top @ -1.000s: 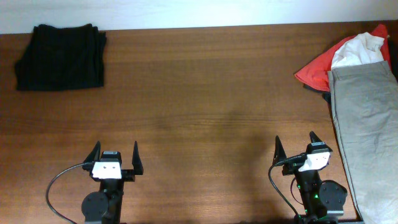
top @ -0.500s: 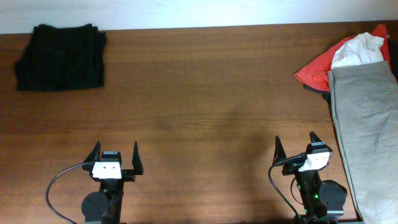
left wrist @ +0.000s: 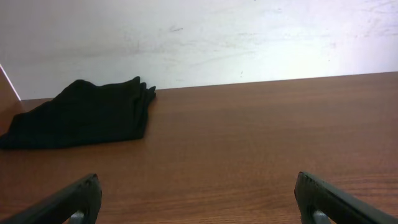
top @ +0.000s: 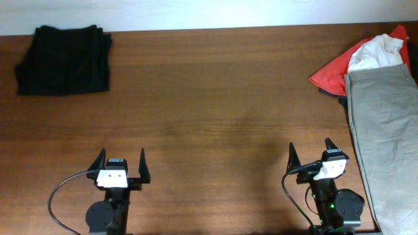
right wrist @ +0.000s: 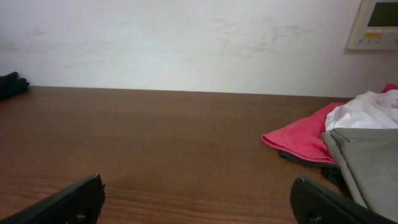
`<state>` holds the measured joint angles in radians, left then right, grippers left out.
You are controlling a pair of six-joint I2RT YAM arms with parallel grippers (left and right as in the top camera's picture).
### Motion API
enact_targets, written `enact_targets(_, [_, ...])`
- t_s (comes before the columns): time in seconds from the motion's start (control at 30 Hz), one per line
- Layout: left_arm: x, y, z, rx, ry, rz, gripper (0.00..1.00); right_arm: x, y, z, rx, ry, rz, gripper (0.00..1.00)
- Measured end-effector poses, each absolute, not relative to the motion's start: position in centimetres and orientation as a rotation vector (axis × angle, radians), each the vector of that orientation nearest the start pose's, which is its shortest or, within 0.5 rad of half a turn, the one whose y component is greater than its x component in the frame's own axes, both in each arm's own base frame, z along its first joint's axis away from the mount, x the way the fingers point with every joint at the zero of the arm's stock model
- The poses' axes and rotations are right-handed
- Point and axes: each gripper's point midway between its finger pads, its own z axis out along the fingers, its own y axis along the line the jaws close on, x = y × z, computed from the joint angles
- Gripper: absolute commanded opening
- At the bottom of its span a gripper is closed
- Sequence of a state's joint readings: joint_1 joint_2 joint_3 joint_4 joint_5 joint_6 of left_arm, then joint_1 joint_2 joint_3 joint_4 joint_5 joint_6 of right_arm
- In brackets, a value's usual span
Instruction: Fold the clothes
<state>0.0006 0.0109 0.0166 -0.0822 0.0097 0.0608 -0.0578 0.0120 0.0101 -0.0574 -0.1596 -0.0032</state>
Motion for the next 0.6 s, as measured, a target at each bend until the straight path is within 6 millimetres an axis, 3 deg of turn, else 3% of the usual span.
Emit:
enact_targets(0.33, [24.6,-0.2,15.9,0.057,1.646,0.039,0.99,24.6,1.3,16.2,-0.078,1.627,0.083,0.99])
enact_targets(0.43, [24.6,-0.2,15.9,0.057,1.646,0.039,0.99,24.6,1.4,17.4,-0.077,1.579,0.091,0.99])
enact_targets(0.6, [24.6,-0.2,15.9,0.057,1.646,0.039,0.99,24.0,4.4,18.1,-0.073,1.563,0.377,0.99])
